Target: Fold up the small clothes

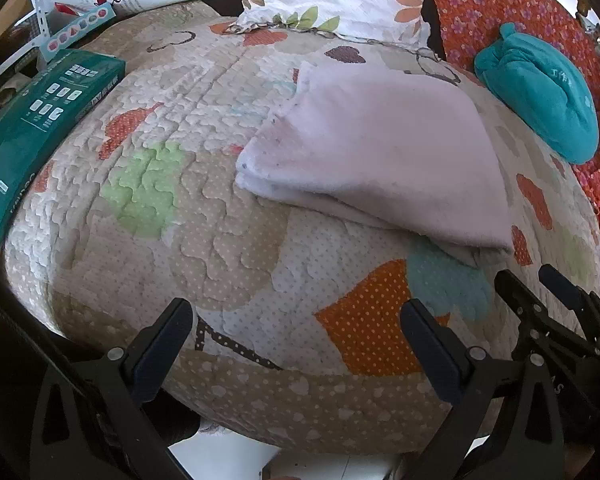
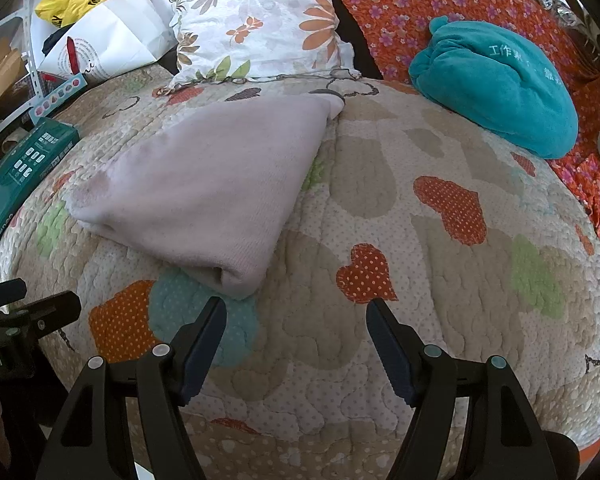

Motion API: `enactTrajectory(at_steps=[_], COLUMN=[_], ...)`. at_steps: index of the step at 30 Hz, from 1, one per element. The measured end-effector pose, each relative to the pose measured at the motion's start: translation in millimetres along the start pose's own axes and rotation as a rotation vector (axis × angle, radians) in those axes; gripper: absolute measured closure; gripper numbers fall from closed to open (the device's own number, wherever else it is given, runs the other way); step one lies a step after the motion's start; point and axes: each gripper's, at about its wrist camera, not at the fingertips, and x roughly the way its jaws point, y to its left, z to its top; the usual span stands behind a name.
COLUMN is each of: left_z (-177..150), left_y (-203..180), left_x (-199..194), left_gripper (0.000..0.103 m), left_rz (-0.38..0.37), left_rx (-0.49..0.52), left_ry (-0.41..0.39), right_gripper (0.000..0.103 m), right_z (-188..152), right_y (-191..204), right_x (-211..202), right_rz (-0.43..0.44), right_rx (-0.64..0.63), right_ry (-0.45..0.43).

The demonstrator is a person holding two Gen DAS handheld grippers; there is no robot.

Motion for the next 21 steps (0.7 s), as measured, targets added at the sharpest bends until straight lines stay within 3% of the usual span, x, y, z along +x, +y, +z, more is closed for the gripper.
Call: enactTrajectory(at_steps=[21], left_z=[-5], left_y=[-6], left_x=[6], left_gripper=[0.000], left_rz=[-0.008], left_rx=[0.022], left_ry=[0.036], right_gripper=[0.023], right_z=[0], right_y=[-11], right_x=[6], right_rz=[-0.017], right_rx=[0.023], right_ry=[0.014])
